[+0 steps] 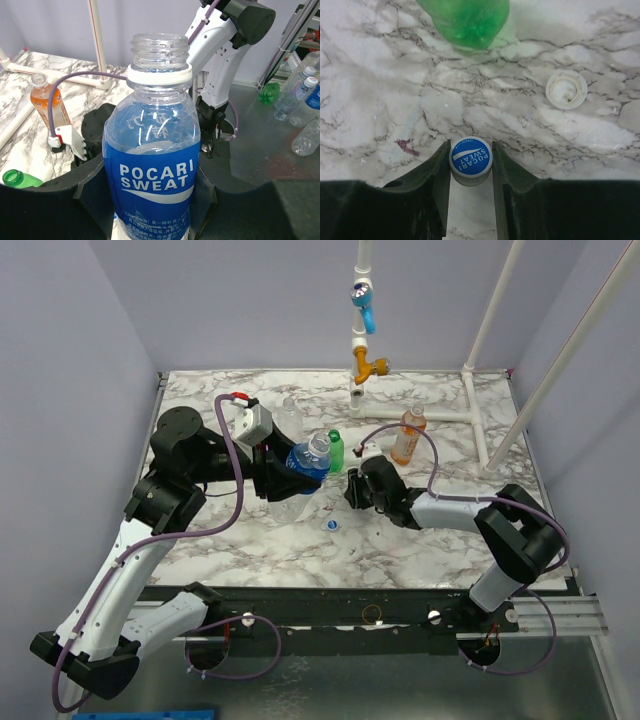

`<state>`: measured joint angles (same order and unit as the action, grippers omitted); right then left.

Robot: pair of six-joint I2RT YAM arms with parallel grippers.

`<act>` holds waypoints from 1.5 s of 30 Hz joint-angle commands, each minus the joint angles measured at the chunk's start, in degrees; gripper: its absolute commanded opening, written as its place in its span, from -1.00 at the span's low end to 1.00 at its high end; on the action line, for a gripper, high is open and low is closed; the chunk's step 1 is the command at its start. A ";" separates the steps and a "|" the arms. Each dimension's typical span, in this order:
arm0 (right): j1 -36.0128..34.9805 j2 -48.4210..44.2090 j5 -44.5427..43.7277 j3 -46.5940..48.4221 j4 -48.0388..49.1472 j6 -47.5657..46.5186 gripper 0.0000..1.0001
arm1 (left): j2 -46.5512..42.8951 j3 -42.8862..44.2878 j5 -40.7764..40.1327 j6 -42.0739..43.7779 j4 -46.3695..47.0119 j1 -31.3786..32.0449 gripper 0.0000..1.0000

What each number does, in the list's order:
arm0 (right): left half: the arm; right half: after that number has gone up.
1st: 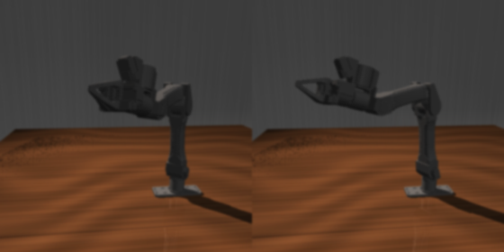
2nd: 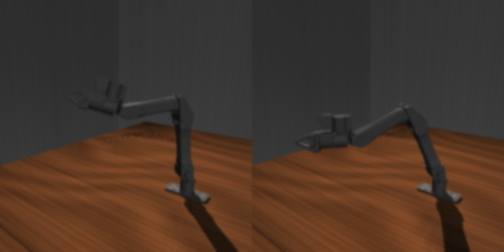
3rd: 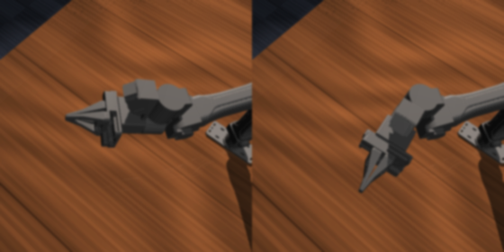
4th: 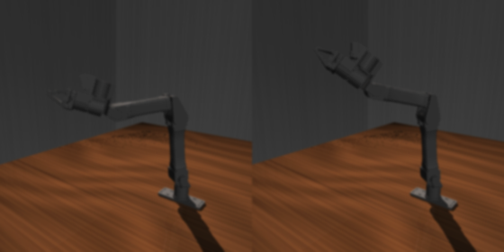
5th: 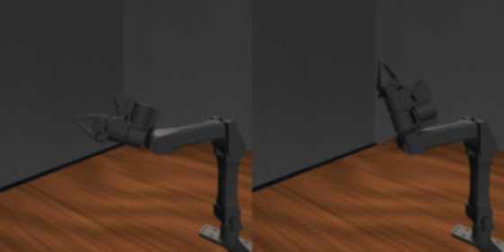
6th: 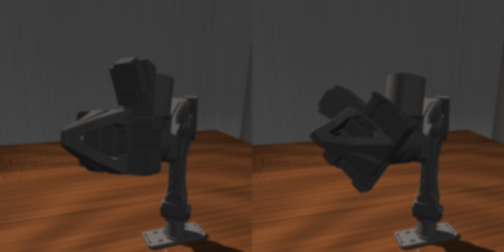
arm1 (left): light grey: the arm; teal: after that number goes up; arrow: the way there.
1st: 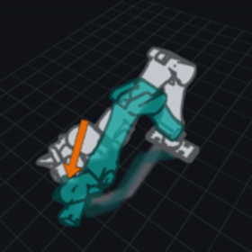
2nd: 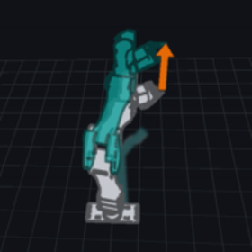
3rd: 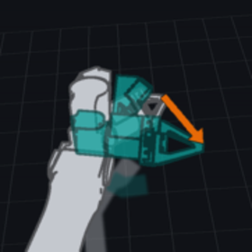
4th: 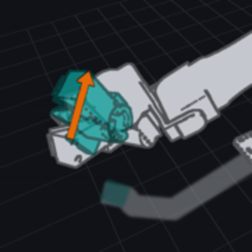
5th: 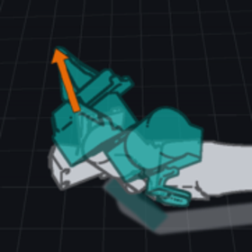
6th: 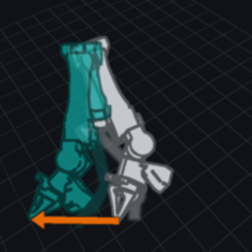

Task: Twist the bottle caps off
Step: Place the bottle cap at the center of the board, then place the plastic bottle at the center of the board.

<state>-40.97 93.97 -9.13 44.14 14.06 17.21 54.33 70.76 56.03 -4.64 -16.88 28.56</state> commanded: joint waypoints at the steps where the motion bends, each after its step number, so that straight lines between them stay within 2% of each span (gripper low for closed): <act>1: -0.60 0.77 0.61 -2.34 1.87 3.15 -0.40 | -0.36 -0.34 0.12 0.86 -0.43 -0.27 -1.00; 8: -0.53 -0.18 0.39 -2.24 0.15 3.25 0.46 | -0.19 -0.10 0.02 0.93 -0.47 -0.26 -1.00; 10: -0.58 -2.19 0.48 -2.03 -1.44 3.19 0.63 | -0.12 -0.13 -0.03 1.08 -0.47 -0.26 -1.00; 15: -0.53 -15.49 3.14 0.28 -8.09 2.77 0.72 | -0.05 -0.66 -0.85 1.58 -0.45 -0.26 -1.00; 20: -0.60 -30.47 15.68 8.69 -13.31 3.51 0.86 | -0.17 -2.11 -1.80 2.14 -0.49 -0.17 -1.00; 21: -0.59 -31.97 17.88 11.20 -13.93 3.65 0.94 | -0.03 -2.05 -1.63 2.16 -0.30 -0.17 -1.00; 23: -0.59 -33.55 21.89 15.61 -16.46 4.43 1.00 | 0.16 -1.86 -1.54 1.84 0.07 -0.08 -1.00; 28: -0.58 -34.66 28.09 22.17 -13.75 7.73 1.00 | 0.25 -1.68 -1.29 1.49 0.45 -0.08 -1.00; 36: -0.57 -31.30 40.20 25.03 0.70 15.67 1.00 | 0.66 -1.68 -0.62 1.07 0.73 0.00 -1.00; 45: -0.58 -26.44 44.67 26.72 8.41 18.68 1.00 | 1.17 -2.07 -1.09 0.92 1.08 0.18 -1.00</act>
<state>-41.56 66.43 31.35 68.82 16.51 33.52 55.13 68.88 55.07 -3.68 -16.78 28.53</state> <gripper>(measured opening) 0.998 0.503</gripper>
